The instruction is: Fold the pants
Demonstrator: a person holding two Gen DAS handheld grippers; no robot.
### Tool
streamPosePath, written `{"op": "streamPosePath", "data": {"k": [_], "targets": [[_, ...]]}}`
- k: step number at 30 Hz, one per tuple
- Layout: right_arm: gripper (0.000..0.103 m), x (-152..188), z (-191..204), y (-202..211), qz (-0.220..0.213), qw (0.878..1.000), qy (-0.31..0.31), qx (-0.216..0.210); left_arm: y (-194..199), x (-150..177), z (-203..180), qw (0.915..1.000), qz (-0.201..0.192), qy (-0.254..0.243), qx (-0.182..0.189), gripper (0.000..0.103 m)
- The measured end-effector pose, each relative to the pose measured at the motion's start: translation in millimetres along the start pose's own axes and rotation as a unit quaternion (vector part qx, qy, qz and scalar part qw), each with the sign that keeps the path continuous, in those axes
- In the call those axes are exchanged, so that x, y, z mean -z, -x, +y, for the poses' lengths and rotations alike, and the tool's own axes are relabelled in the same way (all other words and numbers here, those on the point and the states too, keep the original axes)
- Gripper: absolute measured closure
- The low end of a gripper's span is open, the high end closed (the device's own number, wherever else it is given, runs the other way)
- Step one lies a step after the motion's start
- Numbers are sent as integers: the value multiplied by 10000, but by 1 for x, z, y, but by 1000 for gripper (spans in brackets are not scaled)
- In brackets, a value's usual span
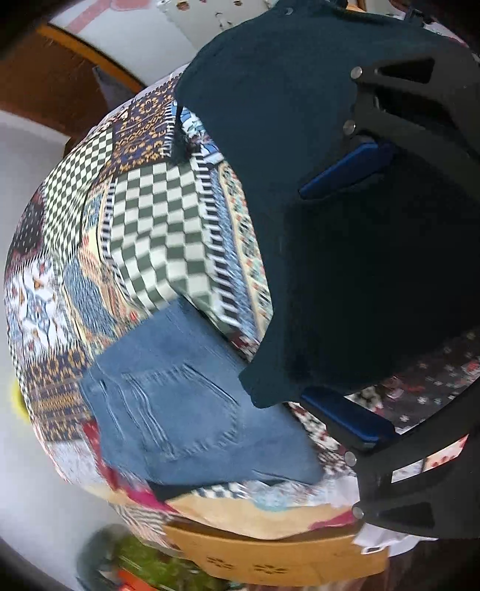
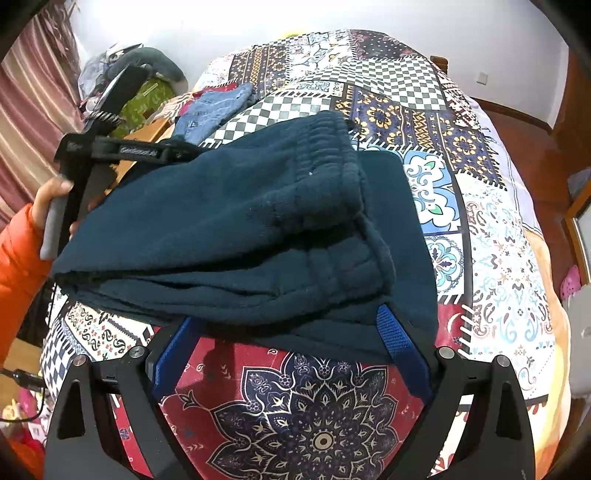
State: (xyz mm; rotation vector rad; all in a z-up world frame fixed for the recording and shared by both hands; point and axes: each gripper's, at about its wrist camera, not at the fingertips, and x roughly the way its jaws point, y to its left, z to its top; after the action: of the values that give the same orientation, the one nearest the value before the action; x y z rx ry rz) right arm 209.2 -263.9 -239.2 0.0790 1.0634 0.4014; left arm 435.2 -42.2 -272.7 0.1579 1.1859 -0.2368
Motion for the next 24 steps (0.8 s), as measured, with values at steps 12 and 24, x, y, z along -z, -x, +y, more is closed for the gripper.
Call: {"op": "streamPosePath", "data": {"k": [12, 24], "targets": [[10, 9, 13, 32, -298, 9995, 79, 86, 62, 104, 33, 9983, 209, 537, 39, 0], [10, 13, 40, 60, -678, 9968, 417, 32, 98, 148, -10, 9983, 80, 403, 423, 0]]}}
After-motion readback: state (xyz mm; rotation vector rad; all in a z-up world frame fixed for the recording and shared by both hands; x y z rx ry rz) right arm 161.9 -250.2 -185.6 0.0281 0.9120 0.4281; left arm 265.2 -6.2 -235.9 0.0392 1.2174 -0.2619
